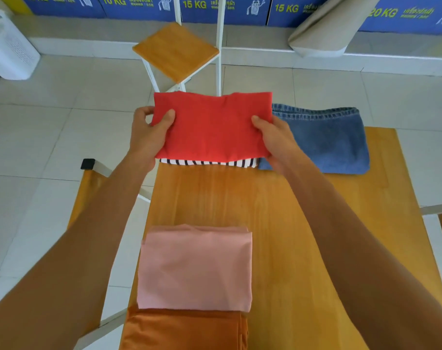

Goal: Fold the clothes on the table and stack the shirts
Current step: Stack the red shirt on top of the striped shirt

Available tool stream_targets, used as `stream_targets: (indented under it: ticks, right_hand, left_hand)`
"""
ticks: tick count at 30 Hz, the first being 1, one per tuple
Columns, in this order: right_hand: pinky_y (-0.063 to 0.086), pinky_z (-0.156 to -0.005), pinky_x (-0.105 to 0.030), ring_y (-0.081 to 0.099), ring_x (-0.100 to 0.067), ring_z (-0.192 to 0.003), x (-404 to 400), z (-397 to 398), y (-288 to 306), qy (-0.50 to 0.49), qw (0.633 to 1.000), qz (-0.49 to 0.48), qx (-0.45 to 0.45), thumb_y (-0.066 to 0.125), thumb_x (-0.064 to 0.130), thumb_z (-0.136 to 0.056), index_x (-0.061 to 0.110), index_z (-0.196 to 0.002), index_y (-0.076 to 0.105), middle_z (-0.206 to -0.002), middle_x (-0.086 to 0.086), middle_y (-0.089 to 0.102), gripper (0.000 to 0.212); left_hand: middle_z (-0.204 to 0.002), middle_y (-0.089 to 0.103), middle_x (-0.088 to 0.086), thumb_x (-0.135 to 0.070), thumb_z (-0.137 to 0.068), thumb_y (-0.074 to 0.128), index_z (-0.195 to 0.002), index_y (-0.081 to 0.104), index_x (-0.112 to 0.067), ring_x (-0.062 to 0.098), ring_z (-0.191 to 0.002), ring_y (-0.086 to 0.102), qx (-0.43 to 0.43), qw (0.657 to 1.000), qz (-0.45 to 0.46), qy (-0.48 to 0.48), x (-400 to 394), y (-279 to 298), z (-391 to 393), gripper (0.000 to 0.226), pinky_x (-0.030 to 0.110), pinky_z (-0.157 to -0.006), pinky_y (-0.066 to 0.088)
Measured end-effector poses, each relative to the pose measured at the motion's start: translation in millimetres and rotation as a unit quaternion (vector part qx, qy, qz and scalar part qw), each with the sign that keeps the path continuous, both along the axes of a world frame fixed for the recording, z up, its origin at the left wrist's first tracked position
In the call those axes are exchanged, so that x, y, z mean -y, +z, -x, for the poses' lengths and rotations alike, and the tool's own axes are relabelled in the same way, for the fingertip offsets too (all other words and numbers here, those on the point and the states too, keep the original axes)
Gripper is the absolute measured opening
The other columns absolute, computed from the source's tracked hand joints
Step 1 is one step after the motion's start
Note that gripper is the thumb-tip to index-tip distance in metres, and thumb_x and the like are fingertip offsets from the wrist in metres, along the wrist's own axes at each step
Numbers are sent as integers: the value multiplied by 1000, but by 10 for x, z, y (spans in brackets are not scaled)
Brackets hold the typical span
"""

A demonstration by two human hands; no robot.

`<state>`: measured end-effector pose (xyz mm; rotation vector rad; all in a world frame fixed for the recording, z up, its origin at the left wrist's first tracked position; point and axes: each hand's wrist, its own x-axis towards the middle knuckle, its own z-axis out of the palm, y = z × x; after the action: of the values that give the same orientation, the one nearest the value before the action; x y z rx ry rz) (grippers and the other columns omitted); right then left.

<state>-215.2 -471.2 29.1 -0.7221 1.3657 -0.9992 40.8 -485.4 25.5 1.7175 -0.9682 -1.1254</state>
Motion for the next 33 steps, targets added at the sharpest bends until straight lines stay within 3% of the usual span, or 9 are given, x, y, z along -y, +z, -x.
stream_targets:
  ticks: [3,5,8,10,17,22,27,31,33]
  right_hand:
    - [53,-97,-45,67,-23,-107,400,6,-18,21,998,3,-58,53,25,-100,13,-132,56,-119,-4,69,35]
    - [53,-98,-47,66,-24,-107,533,5,-143,37,994,-18,-105,52,24,-100,11,-129,56,-118,-6,68,33]
    - [54,-95,-46,64,-24,-104,518,4,-431,56,978,-61,-189,50,21,-97,11,-113,59,-114,-10,67,21]
    - [55,-91,-42,64,-23,-101,492,22,-558,47,975,-62,-210,50,21,-97,14,-103,58,-112,-9,67,12]
    - [56,-91,-47,68,-27,-100,601,59,-488,67,978,-30,-194,54,22,-95,19,-88,60,-105,-8,69,10]
    - [58,-88,-43,68,-26,-96,481,57,-608,86,964,-35,-251,57,23,-96,11,-95,66,-104,-11,71,15]
    - [59,-85,-47,70,-25,-94,516,91,-566,68,969,-28,-236,60,21,-93,15,-88,69,-99,-8,72,11]
    - [59,-82,-37,69,-20,-93,392,85,-648,40,964,-38,-259,65,28,-91,18,-93,71,-96,-2,72,12]
    - [57,-74,-31,69,-20,-91,387,75,-611,25,963,-35,-267,66,26,-90,16,-95,71,-97,-3,72,13]
  left_hand:
    - [-110,58,-13,-57,-88,55,-123,46,-30,6,-93,62,43,999,-2,6,279,-113,9,45,25,-66,52]
    - [-121,56,-5,-49,-93,51,-129,47,-27,13,-100,60,55,998,-36,7,408,-291,11,42,31,-74,53]
    - [-133,54,5,-35,-98,48,-136,46,-20,21,-110,57,67,992,-111,1,423,-567,21,41,41,-93,51]
    - [-135,54,5,-34,-97,47,-137,48,-19,22,-112,55,81,989,-121,15,419,-658,30,43,41,-97,48]
    - [-124,61,-5,-33,-92,56,-123,62,-30,16,-106,60,94,992,-42,67,669,-568,-41,32,40,-92,52]
    - [-134,57,1,-30,-95,53,-131,57,-25,22,-115,56,115,985,-109,65,540,-767,-100,36,41,-99,48]
    - [-129,61,-1,-26,-93,59,-122,64,-28,18,-105,59,89,990,-79,75,593,-717,-145,30,34,-88,51]
    - [-129,62,0,-26,-92,59,-125,63,-26,21,-113,59,119,985,-96,86,479,-786,-117,33,40,-99,49]
    - [-130,60,1,-25,-93,57,-126,62,-24,22,-115,58,140,982,-100,80,506,-754,-91,34,37,-99,48]
